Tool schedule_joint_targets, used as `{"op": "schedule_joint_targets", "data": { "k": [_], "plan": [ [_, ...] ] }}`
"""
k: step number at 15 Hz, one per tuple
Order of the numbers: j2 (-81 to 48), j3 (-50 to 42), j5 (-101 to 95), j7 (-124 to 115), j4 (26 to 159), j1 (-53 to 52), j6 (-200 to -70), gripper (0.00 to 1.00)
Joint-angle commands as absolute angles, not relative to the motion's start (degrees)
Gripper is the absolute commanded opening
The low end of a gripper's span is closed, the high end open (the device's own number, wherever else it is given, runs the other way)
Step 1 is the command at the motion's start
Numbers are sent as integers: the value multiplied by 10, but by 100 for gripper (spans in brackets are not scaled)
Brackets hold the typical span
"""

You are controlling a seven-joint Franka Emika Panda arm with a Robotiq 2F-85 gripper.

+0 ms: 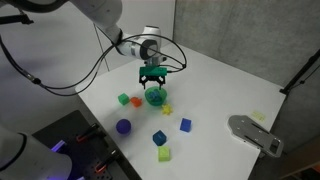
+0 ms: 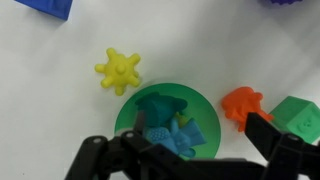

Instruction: Pick up the green toy from the green bowl and put it on the table

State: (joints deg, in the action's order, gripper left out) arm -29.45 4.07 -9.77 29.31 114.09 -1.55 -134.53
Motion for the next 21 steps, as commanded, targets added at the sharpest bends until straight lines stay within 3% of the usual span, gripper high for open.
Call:
{"op": "schedule_joint_targets", "data": {
  "k": [1,21],
  "plan": [
    [-295,49,-103,289,1139,-7,-1343,100],
    [-378,45,-159,305,1149,9,-1521,100]
  ]
}}
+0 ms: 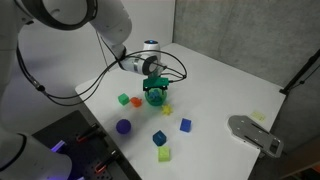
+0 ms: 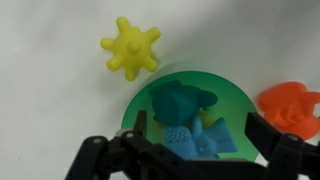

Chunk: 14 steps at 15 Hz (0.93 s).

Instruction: Pick up the green toy from the green bowl and put it on the table

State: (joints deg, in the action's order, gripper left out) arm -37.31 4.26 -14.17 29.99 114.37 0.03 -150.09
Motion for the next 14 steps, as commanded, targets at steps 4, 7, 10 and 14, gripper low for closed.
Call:
{"op": "schedule_joint_targets", "data": {
  "k": [4,7,10,14],
  "plan": [
    [-392,38,-173,301,1148,7,-1537,100],
    [-403,30,-183,298,1146,7,-1551,100],
    [-412,24,-190,295,1146,6,-1563,100],
    [-417,19,-201,290,1148,1,-1579,100]
  ]
}}
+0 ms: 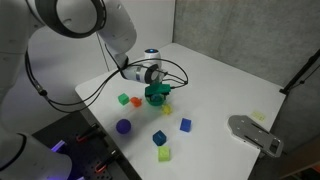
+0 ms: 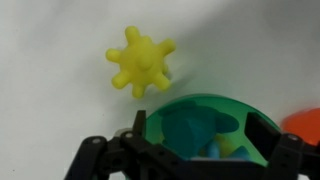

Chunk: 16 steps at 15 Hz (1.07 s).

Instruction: Pick up the green toy from the green bowl and put it on the table

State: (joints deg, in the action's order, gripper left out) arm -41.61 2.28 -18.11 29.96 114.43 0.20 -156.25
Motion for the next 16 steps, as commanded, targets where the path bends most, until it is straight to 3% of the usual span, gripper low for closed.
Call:
{"op": "schedule_joint_targets", "data": {
  "k": [1,16],
  "plan": [
    [-415,18,-205,289,1149,0,-1583,100],
    [-408,-10,-280,291,1189,-32,-1678,100]
  ]
}}
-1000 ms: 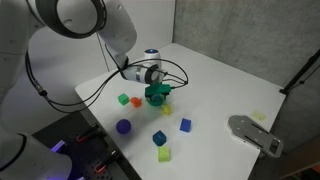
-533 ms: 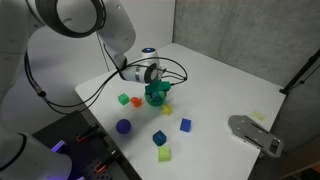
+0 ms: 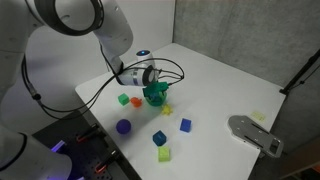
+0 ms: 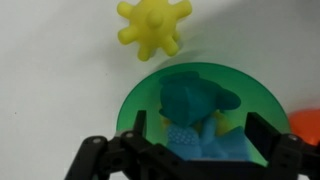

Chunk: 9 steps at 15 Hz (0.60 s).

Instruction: Pick up the green toy from the green bowl and put it on the table

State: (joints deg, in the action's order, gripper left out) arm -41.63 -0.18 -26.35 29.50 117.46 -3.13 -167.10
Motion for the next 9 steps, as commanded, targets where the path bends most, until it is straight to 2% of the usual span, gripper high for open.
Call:
{"op": "schedule_joint_targets", "data": {
  "k": [1,2,3,9],
  "plan": [
    [-410,-12,-282,290,1190,-33,-1678,100],
    [-411,-14,-283,290,1191,-33,-1676,90],
    [-412,-14,-283,290,1192,-33,-1675,72],
    [-413,-24,-289,284,1192,-41,-1668,25]
  ]
}}
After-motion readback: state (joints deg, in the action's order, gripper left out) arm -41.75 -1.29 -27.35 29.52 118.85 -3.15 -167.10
